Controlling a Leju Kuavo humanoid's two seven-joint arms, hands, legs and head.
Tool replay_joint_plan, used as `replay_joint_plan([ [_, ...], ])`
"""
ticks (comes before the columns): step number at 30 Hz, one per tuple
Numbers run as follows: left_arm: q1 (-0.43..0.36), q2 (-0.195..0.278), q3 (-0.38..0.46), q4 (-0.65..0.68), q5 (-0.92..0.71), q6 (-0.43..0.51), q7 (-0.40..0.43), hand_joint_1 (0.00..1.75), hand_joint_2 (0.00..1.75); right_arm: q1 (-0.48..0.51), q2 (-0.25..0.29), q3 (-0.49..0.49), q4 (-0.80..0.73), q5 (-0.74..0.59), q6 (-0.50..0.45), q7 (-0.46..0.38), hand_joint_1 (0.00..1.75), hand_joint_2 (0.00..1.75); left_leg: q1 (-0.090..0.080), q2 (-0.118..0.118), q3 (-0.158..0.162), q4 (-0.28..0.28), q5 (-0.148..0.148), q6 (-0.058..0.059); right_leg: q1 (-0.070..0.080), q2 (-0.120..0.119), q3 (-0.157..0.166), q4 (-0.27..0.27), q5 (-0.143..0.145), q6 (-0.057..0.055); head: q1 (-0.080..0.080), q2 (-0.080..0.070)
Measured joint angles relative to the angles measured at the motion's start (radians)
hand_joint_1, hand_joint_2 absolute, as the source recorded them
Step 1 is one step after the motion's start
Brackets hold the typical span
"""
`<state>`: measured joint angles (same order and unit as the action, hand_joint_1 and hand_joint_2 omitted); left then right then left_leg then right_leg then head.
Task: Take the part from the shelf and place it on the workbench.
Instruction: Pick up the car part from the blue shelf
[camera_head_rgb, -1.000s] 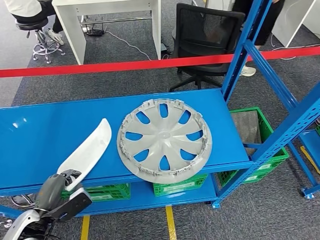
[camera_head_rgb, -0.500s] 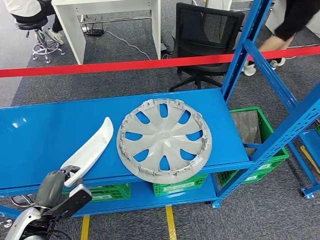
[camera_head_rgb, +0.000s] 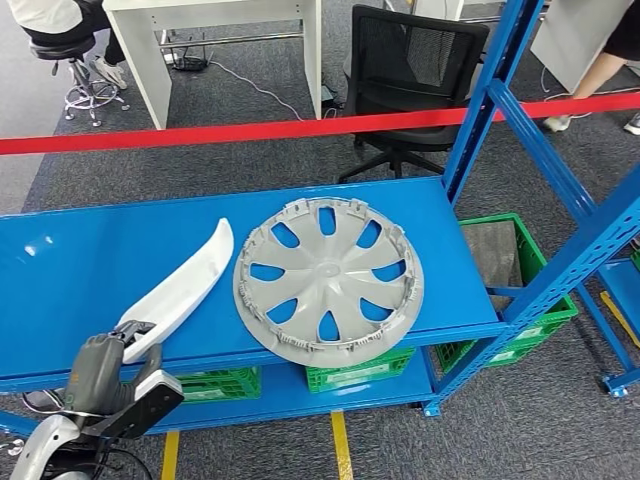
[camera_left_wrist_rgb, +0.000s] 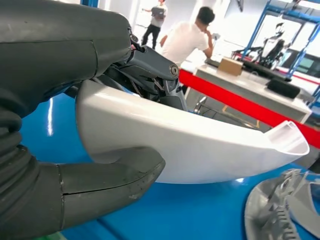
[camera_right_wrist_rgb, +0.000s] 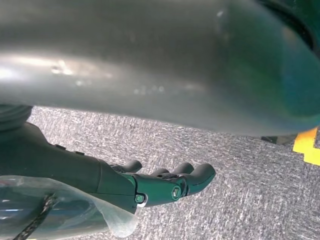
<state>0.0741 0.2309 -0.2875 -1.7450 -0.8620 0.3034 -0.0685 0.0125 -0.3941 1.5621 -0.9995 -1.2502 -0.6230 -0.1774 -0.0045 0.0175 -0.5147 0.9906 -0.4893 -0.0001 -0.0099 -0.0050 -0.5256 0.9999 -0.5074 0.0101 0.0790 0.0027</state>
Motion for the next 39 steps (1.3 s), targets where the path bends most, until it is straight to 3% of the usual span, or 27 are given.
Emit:
replay_joint_plan([
  [17, -0.006, -0.001, -0.046, -0.097, -0.195, 0.288, -0.07, 1.75, 1.75, 0.007, 0.0, 0.0, -0.018, -0.027, -0.032, 0.004, 0.0, 0.0, 0.0, 0.0, 0.0, 0.0, 0.0, 0.0, 0.0, 0.0, 0.0, 0.0, 0.0, 0.0, 0.0, 0.0],
  [27, -0.011, -0.001, -0.066, -0.144, -0.206, 0.349, -0.094, 1.75, 1.75, 0.008, 0.0, 0.0, -0.022, -0.03, -0.032, 0.001, 0.0, 0.0, 0.0, 0.0, 0.0, 0.0, 0.0, 0.0, 0.0, 0.0, 0.0, 0.0, 0.0, 0.0, 0.0, 0.0],
  [39, -0.011, -0.001, -0.072, -0.158, -0.208, 0.357, -0.098, 1.75, 1.75, 0.008, 0.0, 0.0, -0.022, -0.031, -0.031, 0.0, 0.0, 0.0, 0.0, 0.0, 0.0, 0.0, 0.0, 0.0, 0.0, 0.0, 0.0, 0.0, 0.0, 0.0, 0.0, 0.0],
])
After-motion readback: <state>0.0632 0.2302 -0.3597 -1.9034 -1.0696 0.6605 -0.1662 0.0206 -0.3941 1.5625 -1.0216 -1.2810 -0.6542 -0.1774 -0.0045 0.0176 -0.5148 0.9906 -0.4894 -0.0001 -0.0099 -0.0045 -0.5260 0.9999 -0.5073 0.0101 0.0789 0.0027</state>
